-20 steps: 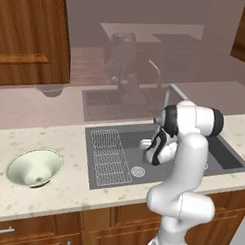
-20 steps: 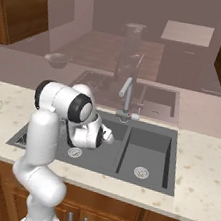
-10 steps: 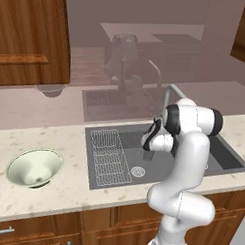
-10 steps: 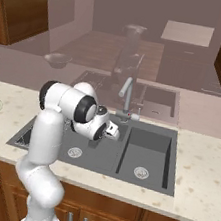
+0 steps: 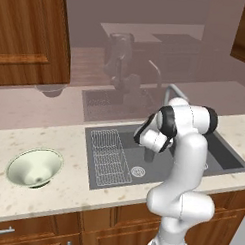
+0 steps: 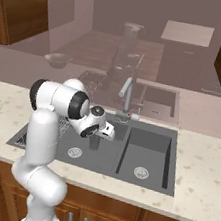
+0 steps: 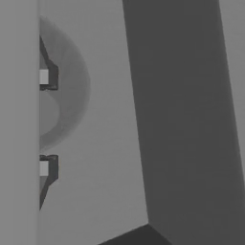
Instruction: Place the glass cup in the left basin and the bowl in the right basin of the sink.
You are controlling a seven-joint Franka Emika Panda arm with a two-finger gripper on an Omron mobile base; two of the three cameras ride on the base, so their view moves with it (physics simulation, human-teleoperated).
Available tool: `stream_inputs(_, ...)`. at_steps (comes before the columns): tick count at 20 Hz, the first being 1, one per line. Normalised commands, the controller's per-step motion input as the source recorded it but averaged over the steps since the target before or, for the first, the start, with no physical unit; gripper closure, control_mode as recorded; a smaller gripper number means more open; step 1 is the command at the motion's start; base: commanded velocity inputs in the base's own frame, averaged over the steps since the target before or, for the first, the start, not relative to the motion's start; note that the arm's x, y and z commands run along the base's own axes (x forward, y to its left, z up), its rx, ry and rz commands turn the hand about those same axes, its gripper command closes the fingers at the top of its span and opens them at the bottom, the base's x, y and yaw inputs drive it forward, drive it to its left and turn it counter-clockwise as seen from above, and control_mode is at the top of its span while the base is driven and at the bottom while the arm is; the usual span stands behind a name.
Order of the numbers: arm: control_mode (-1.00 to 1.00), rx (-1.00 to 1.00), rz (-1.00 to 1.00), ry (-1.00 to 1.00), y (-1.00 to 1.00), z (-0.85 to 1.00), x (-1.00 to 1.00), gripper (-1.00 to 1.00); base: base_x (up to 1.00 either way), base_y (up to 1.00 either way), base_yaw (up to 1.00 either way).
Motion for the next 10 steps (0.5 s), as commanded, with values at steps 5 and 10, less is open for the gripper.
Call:
stream_inputs(5,-1.0,0.0,0.0,-0.01,0.14,-0.24,-0.53,-1.0,0.0,0.0,0.0)
stream_inputs(10,-1.0,0.0,-0.02,-0.05,-0.28,0.13,-0.13,-1.0,0.0,0.0,0.0)
